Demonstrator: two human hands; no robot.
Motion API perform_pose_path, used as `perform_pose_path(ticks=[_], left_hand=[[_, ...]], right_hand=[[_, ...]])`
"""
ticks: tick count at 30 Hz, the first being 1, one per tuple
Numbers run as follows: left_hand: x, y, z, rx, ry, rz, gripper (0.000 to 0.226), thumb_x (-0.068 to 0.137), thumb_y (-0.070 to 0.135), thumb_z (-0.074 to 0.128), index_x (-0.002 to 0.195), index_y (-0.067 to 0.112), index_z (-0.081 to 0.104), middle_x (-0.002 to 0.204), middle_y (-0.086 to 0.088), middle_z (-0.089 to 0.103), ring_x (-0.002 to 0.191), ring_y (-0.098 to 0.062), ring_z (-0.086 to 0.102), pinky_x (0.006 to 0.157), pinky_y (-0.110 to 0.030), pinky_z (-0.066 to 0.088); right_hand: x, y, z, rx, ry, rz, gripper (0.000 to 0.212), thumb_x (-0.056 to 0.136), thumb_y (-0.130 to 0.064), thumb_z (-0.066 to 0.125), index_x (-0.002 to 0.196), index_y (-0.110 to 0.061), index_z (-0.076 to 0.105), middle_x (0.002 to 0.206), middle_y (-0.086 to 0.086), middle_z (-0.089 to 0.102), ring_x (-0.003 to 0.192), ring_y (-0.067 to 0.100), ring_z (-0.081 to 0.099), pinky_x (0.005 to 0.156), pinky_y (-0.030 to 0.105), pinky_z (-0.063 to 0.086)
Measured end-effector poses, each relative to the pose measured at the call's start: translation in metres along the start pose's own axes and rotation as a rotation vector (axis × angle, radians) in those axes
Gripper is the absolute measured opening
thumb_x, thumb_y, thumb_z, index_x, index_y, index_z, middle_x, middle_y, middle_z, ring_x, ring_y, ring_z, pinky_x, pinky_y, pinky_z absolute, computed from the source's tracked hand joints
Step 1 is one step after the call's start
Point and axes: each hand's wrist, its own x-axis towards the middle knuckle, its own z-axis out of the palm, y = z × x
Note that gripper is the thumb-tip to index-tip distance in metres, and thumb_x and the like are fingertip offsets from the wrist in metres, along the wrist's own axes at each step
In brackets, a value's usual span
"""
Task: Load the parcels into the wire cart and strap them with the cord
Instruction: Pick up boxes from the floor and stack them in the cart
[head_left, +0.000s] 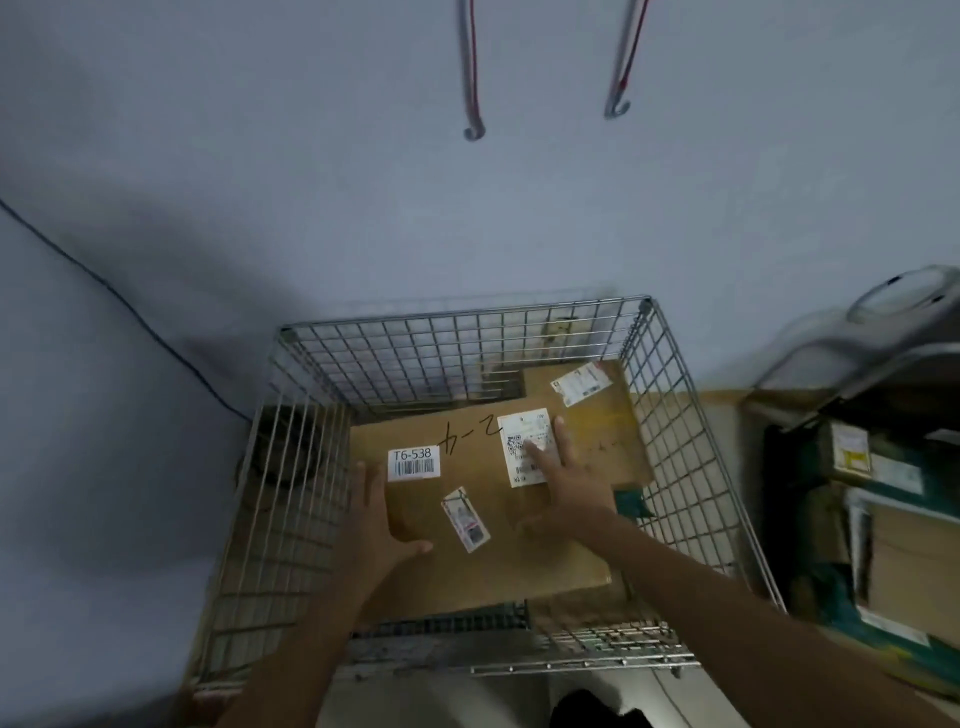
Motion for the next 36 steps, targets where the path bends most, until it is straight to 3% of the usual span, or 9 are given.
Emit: perform_pose_path(ticks=[4, 9, 14, 16, 18, 23, 27, 32, 36], left_hand=[[0.025, -0.021, 0.043, 0.067, -0.102, -0.033, 0.141, 0.053, 0.057, 0.086, 0.154, 0.018, -0.006, 0.159, -0.001, -0.02, 0.145, -0.029, 0.021, 0.111, -0.047, 0.033], [0.08, -0.008, 0.054, 0.102, -0.094, 0.092, 0.139, 0.053, 0.053, 0.088, 0.154, 0.015, 0.0, 0.161, -0.005, -0.014, 0.147, -0.03, 0.013, 0.114, -0.047, 0.029], [0.169, 0.07, 0.038, 0.043, -0.104, 0.201, 0.112, 0.061, 0.036, 0.088, 0.148, 0.023, 0.019, 0.142, -0.008, 0.021, 0.125, -0.032, 0.043, 0.104, -0.049, 0.043], [0.206, 0.111, 0.042, 0.05, -0.14, 0.296, 0.095, 0.068, 0.028, 0.085, 0.144, 0.022, 0.029, 0.136, -0.007, 0.029, 0.124, -0.027, 0.044, 0.106, -0.044, 0.041], [0.241, 0.15, 0.059, 0.069, -0.177, 0.389, 0.087, 0.071, 0.025, 0.083, 0.142, 0.019, 0.034, 0.136, -0.004, 0.033, 0.124, -0.023, 0.045, 0.105, -0.039, 0.04], [0.301, 0.21, 0.135, 0.136, -0.227, 0.507, 0.069, 0.081, 0.019, 0.072, 0.142, 0.019, 0.038, 0.138, 0.001, 0.041, 0.125, -0.023, 0.046, 0.105, -0.04, 0.043], [0.338, 0.231, 0.172, 0.228, -0.137, 0.572, 0.064, 0.091, 0.017, 0.056, 0.149, 0.02, 0.029, 0.155, 0.0, 0.027, 0.14, -0.026, 0.03, 0.112, -0.046, 0.034], [0.362, 0.268, 0.183, 0.506, -0.179, 0.769, 0.063, 0.097, 0.025, 0.044, 0.152, 0.027, 0.014, 0.161, 0.003, -0.001, 0.148, -0.026, 0.0, 0.114, -0.052, 0.027], [0.354, 0.273, 0.175, 0.504, -0.18, 0.767, 0.061, 0.099, 0.025, 0.044, 0.153, 0.025, 0.015, 0.161, -0.001, -0.001, 0.148, -0.027, 0.002, 0.117, -0.049, 0.022]], right_hand=[[0.013, 0.02, 0.054, 0.053, -0.06, 0.076, 0.119, 0.065, -0.065, 0.074, 0.152, -0.043, -0.004, 0.153, 0.0, -0.039, 0.133, 0.028, 0.039, 0.1, 0.037, 0.045], [0.026, 0.037, 0.086, 0.192, 0.018, 0.238, 0.121, 0.06, -0.071, 0.074, 0.15, -0.046, -0.003, 0.15, -0.005, -0.042, 0.13, 0.024, 0.046, 0.088, 0.034, 0.052], [0.037, 0.048, 0.078, 0.415, 0.192, 0.497, 0.117, 0.059, -0.07, 0.075, 0.151, -0.046, 0.005, 0.154, -0.006, -0.036, 0.136, 0.026, 0.04, 0.086, 0.035, 0.052], [0.044, 0.056, 0.079, 0.468, 0.276, 0.61, 0.116, 0.06, -0.071, 0.075, 0.151, -0.045, 0.007, 0.155, -0.005, -0.035, 0.138, 0.029, 0.039, 0.083, 0.035, 0.053], [0.053, 0.067, 0.086, 0.5, 0.337, 0.723, 0.113, 0.063, -0.072, 0.072, 0.151, -0.044, 0.006, 0.155, -0.004, -0.035, 0.13, 0.032, 0.048, 0.069, 0.03, 0.052], [0.083, 0.092, 0.111, 0.592, 0.422, 0.903, 0.1, 0.074, -0.058, 0.073, 0.151, -0.041, 0.013, 0.156, -0.002, -0.032, 0.115, 0.032, 0.059, 0.054, 0.021, 0.045], [0.109, 0.094, 0.122, 0.614, 0.47, 0.949, 0.092, 0.08, -0.053, 0.07, 0.151, -0.044, 0.013, 0.156, -0.005, -0.031, 0.114, 0.03, 0.056, 0.056, 0.024, 0.052], [0.132, 0.096, 0.126, 0.746, 0.521, 1.036, 0.091, 0.08, -0.05, 0.07, 0.15, -0.047, 0.012, 0.155, -0.01, -0.032, 0.106, 0.033, 0.061, 0.06, 0.037, 0.06], [0.142, 0.095, 0.118, 0.809, 0.548, 1.083, 0.089, 0.079, -0.046, 0.073, 0.149, -0.046, 0.019, 0.156, -0.013, -0.027, 0.1, 0.031, 0.063, 0.064, 0.04, 0.059]])
